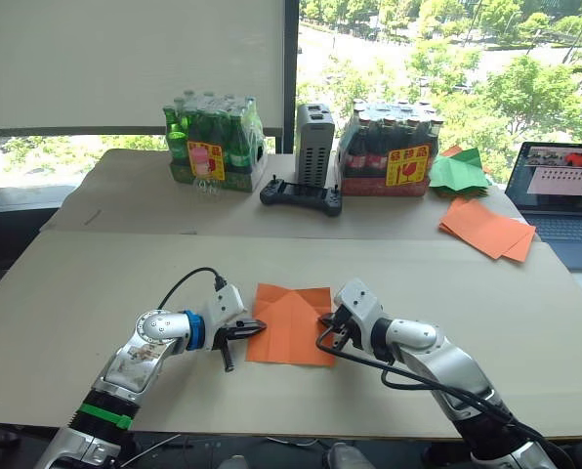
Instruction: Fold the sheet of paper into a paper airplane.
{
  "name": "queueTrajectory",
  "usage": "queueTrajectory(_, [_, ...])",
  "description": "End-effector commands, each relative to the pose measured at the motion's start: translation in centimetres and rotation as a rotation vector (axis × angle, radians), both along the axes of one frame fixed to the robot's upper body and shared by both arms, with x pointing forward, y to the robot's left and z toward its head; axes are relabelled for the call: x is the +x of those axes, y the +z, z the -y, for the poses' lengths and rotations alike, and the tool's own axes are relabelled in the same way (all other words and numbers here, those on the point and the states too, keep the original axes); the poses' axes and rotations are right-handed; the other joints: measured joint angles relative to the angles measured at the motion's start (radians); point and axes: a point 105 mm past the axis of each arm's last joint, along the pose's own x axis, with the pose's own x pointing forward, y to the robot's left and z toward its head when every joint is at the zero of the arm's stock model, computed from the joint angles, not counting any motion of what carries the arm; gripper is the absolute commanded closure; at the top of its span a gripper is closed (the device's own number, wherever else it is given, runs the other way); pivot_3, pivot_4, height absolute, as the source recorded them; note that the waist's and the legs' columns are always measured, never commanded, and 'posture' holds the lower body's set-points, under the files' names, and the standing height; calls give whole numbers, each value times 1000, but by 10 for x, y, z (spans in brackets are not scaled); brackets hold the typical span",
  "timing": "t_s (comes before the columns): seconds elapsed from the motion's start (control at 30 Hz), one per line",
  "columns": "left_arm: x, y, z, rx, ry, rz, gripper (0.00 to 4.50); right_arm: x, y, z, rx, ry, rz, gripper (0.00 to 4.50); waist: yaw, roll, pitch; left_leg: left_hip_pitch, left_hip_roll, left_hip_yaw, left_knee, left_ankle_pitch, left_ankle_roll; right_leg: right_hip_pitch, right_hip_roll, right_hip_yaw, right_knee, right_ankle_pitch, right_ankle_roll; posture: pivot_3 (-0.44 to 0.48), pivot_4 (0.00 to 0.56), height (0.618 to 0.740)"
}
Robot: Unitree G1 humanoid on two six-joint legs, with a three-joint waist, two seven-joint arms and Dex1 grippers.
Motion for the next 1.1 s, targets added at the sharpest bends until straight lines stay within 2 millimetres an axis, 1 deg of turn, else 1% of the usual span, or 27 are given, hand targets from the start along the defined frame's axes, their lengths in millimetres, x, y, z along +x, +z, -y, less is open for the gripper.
queueTrajectory(0.03, [0, -4, -1, 17, 7, -3, 4500, 12, 8, 12, 62, -109, 24, 3844, 0, 0, 0, 0, 0, 0, 0, 0, 0, 0, 0, 0, 0, 0, 0, 0, 150, 733])
queueTrajectory(0.07, [1, -2, 2, 11, 2, 2, 4500, 15, 11, 13, 86, -129, 31, 3577, 0, 0, 0, 0, 0, 0, 0, 0, 0, 0, 0, 0, 0, 0, 0, 0, 150, 733])
queueTrajectory(0.13, [1, 3, 9, -4, -15, 14, 4500, 19, 19, 11, 145, -154, 44, 2872, 1, 0, 0, -1, 0, 0, 0, 0, 0, -1, 0, 0, 0, 0, 0, 0, 150, 733])
queueTrajectory(0.2, [1, 6, 14, -10, -30, 22, 4500, 21, 23, 9, 183, -170, 53, 2162, 1, 0, 0, -1, 0, 0, 0, 0, 0, -1, 0, 0, 0, 0, 0, 0, 150, 733])
queueTrajectory(0.23, [0, 7, 16, -10, -37, 23, 4500, 23, 24, 9, 193, -178, 57, 1879, 1, 0, 0, -1, 0, 0, 0, 0, 0, -1, 0, 0, 0, 0, 0, 0, 150, 733])
queueTrajectory(0.37, [-1, 5, 17, -4, -45, 19, 4500, 26, 23, 9, 226, -212, 41, 1879, 0, 0, 0, -2, 0, 0, 0, 0, 0, -2, 0, 0, 0, 0, 0, 0, 150, 733])
queueTrajectory(0.57, [-1, 5, 16, -1, -43, 17, 4500, 24, 24, 2, 252, -191, 45, 1879, -2, 0, 0, -1, 0, 0, 0, 0, 0, -2, 0, 0, 0, 0, 0, 0, 150, 733])
queueTrajectory(0.6, [-1, 5, 15, 0, -43, 17, 4500, 23, 25, 1, 243, -180, 52, 2112, -2, 0, 0, -1, 0, 0, 0, 0, 0, -2, 0, 0, 0, 0, 0, 0, 150, 733])
queueTrajectory(0.67, [-2, 5, 15, 2, -44, 16, 4500, 23, 25, -1, 238, -173, 64, 2717, -2, 0, 0, -1, 0, 0, 0, 0, 0, -2, 0, 0, 0, 0, 0, 0, 150, 733])
queueTrajectory(0.83, [-2, 5, 15, 2, -46, 14, 4500, 21, 29, -5, 240, -154, 85, 4475, -2, 0, 0, -1, 0, 0, 0, 0, 0, -2, 0, 0, 0, 0, 0, 0, 150, 733])
queueTrajectory(1.0, [-1, 5, 14, 3, -45, 15, 4500, 18, 33, -10, 209, -121, 139, 4475, -2, 0, 0, -1, 0, 0, 0, 0, 0, -2, 0, 0, 0, 0, 0, 0, 150, 733])
queueTrajectory(1.1, [0, 7, 13, -5, -40, 13, 4500, 8, 44, -18, 122, -36, 284, 4475, -1, 0, 0, -2, 0, 0, 0, 0, 0, -2, 0, 0, 0, 0, 0, 0, 150, 733])
